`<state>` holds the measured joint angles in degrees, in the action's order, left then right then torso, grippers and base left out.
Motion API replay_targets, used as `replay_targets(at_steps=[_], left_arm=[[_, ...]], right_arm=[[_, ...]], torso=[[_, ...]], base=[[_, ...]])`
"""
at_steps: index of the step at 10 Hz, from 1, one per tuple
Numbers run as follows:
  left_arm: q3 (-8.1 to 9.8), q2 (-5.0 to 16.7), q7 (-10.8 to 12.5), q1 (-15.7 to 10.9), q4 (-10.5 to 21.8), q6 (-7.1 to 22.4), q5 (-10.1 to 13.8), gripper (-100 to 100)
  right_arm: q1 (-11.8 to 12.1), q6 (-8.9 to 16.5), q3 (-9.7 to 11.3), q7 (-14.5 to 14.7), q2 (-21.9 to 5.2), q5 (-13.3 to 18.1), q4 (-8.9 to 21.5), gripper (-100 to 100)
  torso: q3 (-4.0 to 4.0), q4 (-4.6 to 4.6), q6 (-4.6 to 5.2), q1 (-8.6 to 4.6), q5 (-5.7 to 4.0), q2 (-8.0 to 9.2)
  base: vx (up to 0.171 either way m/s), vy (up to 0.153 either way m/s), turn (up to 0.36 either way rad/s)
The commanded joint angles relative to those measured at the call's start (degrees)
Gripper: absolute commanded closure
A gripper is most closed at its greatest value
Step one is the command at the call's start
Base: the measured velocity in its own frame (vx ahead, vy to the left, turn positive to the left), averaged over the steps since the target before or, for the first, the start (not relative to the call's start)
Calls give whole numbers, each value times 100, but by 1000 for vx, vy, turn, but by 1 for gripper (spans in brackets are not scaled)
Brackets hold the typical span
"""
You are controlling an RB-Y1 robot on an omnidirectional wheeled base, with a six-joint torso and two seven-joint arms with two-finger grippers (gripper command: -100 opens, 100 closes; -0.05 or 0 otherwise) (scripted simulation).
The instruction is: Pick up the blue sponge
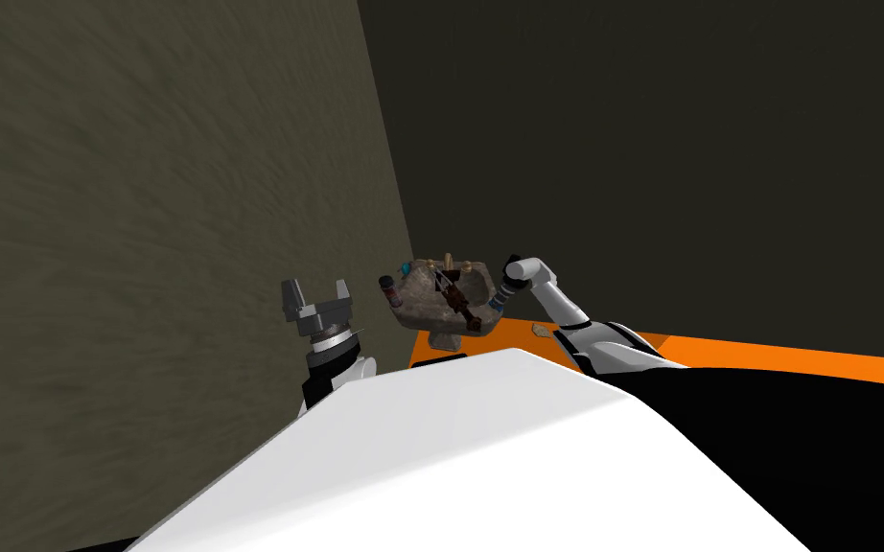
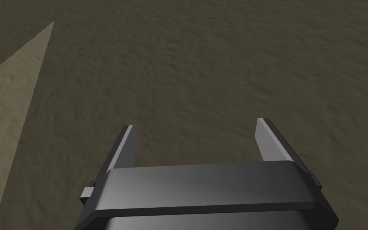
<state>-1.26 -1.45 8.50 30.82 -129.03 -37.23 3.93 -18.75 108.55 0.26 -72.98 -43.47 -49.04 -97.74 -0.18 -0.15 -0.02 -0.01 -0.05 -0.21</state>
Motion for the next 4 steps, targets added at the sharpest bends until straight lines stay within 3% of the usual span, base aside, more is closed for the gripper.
replay_targets(at_steps=[1, 2, 3, 4], left_arm=[[0, 0, 0, 0, 0, 0, 0, 0], [0, 0, 0, 0, 0, 0, 0, 0], [0, 0, 0, 0, 0, 0, 0, 0], [0, 0, 0, 0, 0, 0, 0, 0]], right_arm=[[-43, 158, -29, -124, -55, -98, -135, 100], [-74, 279, -47, -214, -94, -173, -245, 100], [-52, 212, -45, -162, -73, -139, -207, 100], [-57, 243, -52, -183, -80, -150, -224, 0]], torso=[[0, 0, 0, 0, 0, 0], [0, 2, 0, -1, 2, -2], [-1, 1, 1, -4, 2, -5], [-2, -1, 0, -3, 0, -4]], base=[[11, -9, -14], [26, -20, -6], [14, -11, 0], [0, 0, 0]])
